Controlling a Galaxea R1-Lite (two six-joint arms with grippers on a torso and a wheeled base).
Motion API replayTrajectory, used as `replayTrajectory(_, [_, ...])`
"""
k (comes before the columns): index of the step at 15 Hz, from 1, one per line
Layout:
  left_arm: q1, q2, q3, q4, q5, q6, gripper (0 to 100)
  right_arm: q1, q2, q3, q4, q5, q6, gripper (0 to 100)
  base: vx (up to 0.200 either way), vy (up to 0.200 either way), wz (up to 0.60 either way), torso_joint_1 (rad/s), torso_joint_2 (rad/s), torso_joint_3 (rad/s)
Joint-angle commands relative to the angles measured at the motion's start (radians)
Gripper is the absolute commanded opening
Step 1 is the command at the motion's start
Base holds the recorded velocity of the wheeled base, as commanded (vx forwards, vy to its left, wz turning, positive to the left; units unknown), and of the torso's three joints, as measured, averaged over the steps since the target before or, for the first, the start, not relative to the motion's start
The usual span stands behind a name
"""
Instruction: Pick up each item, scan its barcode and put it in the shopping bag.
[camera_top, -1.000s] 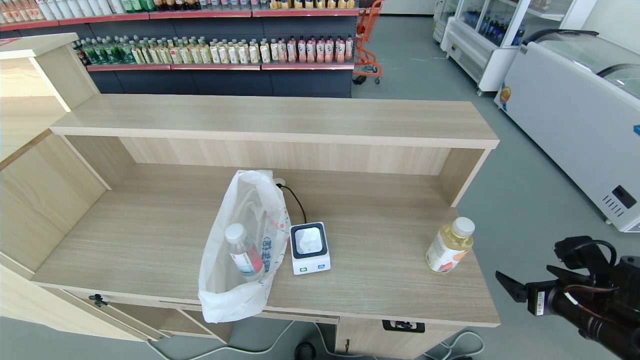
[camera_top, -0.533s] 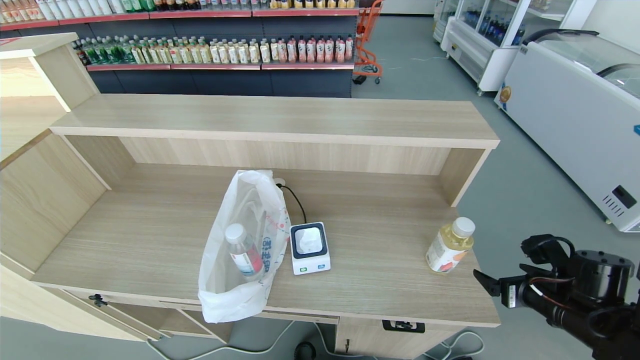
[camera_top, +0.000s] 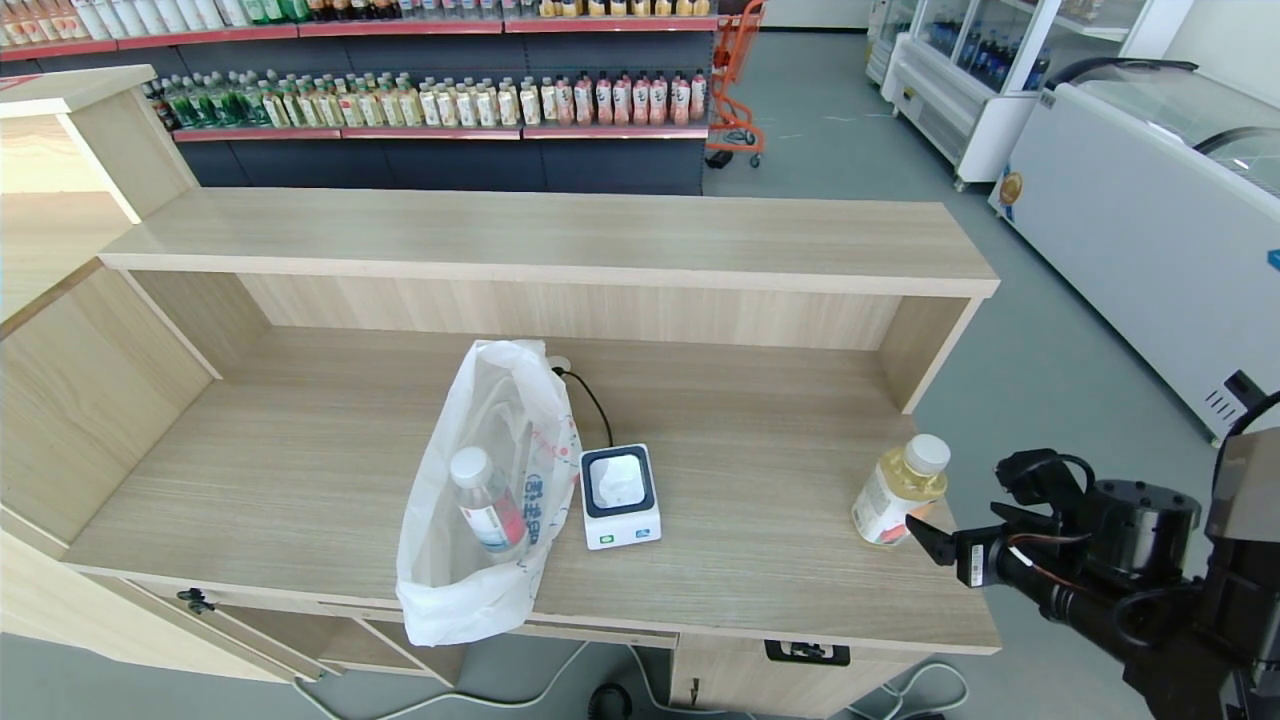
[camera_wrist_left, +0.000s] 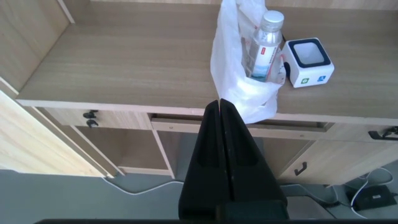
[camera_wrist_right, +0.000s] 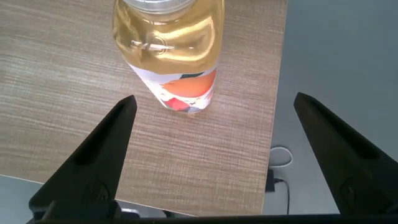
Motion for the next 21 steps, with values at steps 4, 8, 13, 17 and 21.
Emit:
replayTrajectory(4, [0.0,0.0,0.0,0.001,0.0,0.0,0,0.015,0.055,-0.06,-0.001,0.0,0.001,100,0.0,0.0,0.0,0.0,0.0,0.0])
replayTrajectory(8, [0.0,0.001,0.0,0.001,0.0,0.0,0,0.038,0.096,-0.124,-0.001,0.005,0.002,100,0.0,0.0,0.0,0.0,0.0,0.0])
replayTrajectory(13, [0.0,0.001,0.0,-0.001,0.0,-0.001,0,0.063,0.149,-0.192,-0.001,0.005,0.001,100,0.0,0.0,0.0,0.0,0.0,0.0])
replayTrajectory(17, [0.0,0.0,0.0,-0.001,0.0,0.0,0,0.071,0.185,-0.236,-0.001,0.006,-0.001,100,0.0,0.0,0.0,0.0,0.0,0.0])
replayTrajectory(21, [0.0,0.0,-0.001,-0.001,0.0,0.0,0,0.081,0.207,-0.259,-0.001,0.008,0.001,100,0.0,0.0,0.0,0.0,0.0,0.0])
